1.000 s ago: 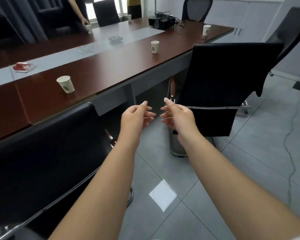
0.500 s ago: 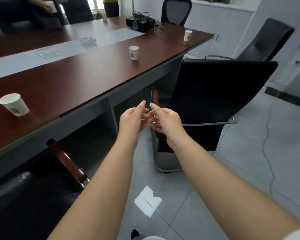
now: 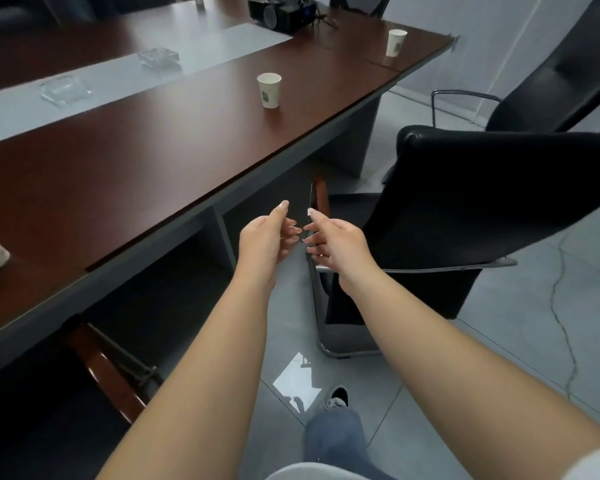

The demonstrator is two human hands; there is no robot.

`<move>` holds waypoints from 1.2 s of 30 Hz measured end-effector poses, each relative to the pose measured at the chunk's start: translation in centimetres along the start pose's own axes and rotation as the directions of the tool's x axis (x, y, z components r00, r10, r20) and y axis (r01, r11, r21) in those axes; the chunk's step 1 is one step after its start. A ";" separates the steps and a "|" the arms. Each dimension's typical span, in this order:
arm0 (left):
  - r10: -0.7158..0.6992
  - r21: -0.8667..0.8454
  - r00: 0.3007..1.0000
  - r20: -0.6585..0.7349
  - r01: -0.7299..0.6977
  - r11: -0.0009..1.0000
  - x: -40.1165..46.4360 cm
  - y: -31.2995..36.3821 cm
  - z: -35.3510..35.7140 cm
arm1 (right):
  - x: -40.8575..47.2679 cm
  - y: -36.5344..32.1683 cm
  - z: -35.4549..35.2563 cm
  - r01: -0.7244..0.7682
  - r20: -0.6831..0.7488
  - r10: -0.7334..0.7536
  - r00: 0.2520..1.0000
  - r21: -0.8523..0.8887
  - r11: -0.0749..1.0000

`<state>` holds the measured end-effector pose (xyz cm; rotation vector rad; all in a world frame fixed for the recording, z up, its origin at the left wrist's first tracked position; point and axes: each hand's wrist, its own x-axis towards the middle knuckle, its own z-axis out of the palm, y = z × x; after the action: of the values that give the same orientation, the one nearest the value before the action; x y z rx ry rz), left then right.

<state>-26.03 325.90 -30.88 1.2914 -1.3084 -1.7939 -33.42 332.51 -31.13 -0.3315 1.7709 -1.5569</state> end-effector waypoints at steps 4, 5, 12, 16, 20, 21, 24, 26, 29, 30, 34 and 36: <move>-0.041 0.020 0.998 -0.048 0.042 0.999 4.2 0.4 1.1 | 5.3 -0.4 0.7 -0.061 0.061 0.059 0.996 0.029 0.998; -0.046 0.026 0.997 -0.055 0.048 0.999 5.4 0.6 1.5 | 6.7 -0.6 0.8 -0.071 0.074 0.069 0.995 0.029 0.997; -0.138 0.139 0.986 -0.089 0.150 0.979 13.2 -0.1 4.4 | 15.6 -0.1 0.1 -0.166 0.062 0.164 0.984 0.030 0.986; -0.193 0.206 0.979 -0.063 0.202 0.957 17.4 -1.0 5.0 | 19.4 1.3 0.5 -0.227 0.017 0.226 0.974 0.073 0.971; -0.245 0.262 0.970 0.010 0.233 0.936 22.8 -1.7 6.2 | 23.7 2.1 1.3 -0.297 -0.029 0.300 0.954 0.063 0.953; -0.263 0.276 0.964 0.031 0.245 0.929 23.8 -2.0 6.5 | 24.4 2.1 1.4 -0.308 -0.036 0.311 0.950 0.072 0.949; -0.364 0.356 0.925 0.110 0.305 0.883 28.0 -2.4 8.0 | 27.8 2.0 1.5 -0.344 -0.141 0.365 0.920 0.152 0.927; -0.421 0.406 0.895 0.144 0.335 0.850 30.9 -2.4 9.1 | 30.0 2.3 1.2 -0.351 -0.216 0.395 0.893 0.215 0.911; -0.444 0.443 0.879 0.175 0.332 0.833 35.0 -2.7 11.0 | 33.4 3.1 0.6 -0.354 -0.278 0.442 0.853 0.313 0.881; -0.448 0.456 0.874 0.188 0.326 0.828 36.2 -2.9 11.6 | 34.3 3.3 0.4 -0.364 -0.286 0.456 0.843 0.321 0.874; -0.486 0.537 0.853 0.190 0.325 0.779 40.7 -4.5 14.0 | 37.8 5.0 -0.7 -0.397 -0.355 0.452 0.818 0.220 0.891; -0.516 0.570 0.841 0.166 0.345 0.746 42.5 -5.8 14.9 | 39.2 6.4 -1.0 -0.434 -0.364 0.452 0.814 0.136 0.891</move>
<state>-55.17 297.58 -51.10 1.7777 -1.8940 -2.1142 -59.46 310.08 -51.11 0.4266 1.9226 -1.3738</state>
